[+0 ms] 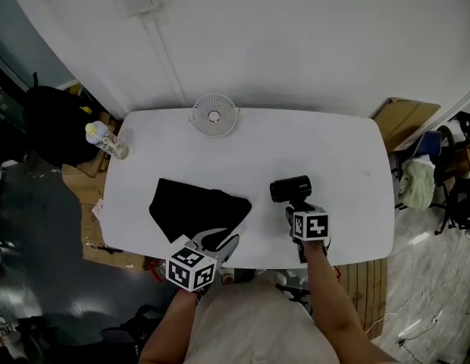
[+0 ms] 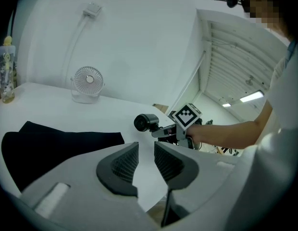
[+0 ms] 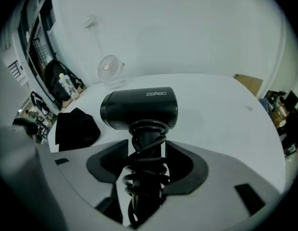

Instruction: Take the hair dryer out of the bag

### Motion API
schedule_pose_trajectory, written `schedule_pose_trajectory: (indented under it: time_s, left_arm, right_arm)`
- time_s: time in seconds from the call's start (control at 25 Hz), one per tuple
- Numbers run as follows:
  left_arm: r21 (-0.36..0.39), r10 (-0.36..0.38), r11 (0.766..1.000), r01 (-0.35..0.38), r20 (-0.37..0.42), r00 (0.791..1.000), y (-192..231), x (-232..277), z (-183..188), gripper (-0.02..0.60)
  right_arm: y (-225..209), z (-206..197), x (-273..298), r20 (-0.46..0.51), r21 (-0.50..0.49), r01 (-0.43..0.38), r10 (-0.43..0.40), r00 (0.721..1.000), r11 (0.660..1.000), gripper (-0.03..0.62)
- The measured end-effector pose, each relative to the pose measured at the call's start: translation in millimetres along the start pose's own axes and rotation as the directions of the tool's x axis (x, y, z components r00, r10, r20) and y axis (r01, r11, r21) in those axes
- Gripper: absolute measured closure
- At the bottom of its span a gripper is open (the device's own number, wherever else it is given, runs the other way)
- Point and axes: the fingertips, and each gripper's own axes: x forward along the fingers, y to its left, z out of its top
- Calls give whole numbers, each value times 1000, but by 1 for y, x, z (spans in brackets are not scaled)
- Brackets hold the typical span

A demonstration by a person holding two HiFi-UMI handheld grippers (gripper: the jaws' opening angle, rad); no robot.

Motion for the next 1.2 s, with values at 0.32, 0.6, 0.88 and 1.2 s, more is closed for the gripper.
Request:
schedule_pose_trajectory:
  time_s: [0.32, 0.6, 0.88, 1.2]
  left_arm:
    - [0, -32, 1000, 32, -30, 999, -15, 10, -7, 482]
    - [-11, -38, 999, 37, -35, 999, -18, 12, -13, 485]
    - [26, -58, 998, 58, -13, 998, -25, 11, -5, 485]
    - [35, -78, 996, 78, 14, 997, -36, 11, 2, 485]
  right_arm:
    - [-1, -7, 18, -24, 79, 68, -66, 998, 995, 345]
    - [-1, -4, 28, -4, 57, 90, -90, 996, 994, 339]
    - [-7, 4, 4, 110, 101, -25, 14, 994, 995, 281]
    - [-8, -10, -43, 204, 69, -125, 109, 973, 990, 283]
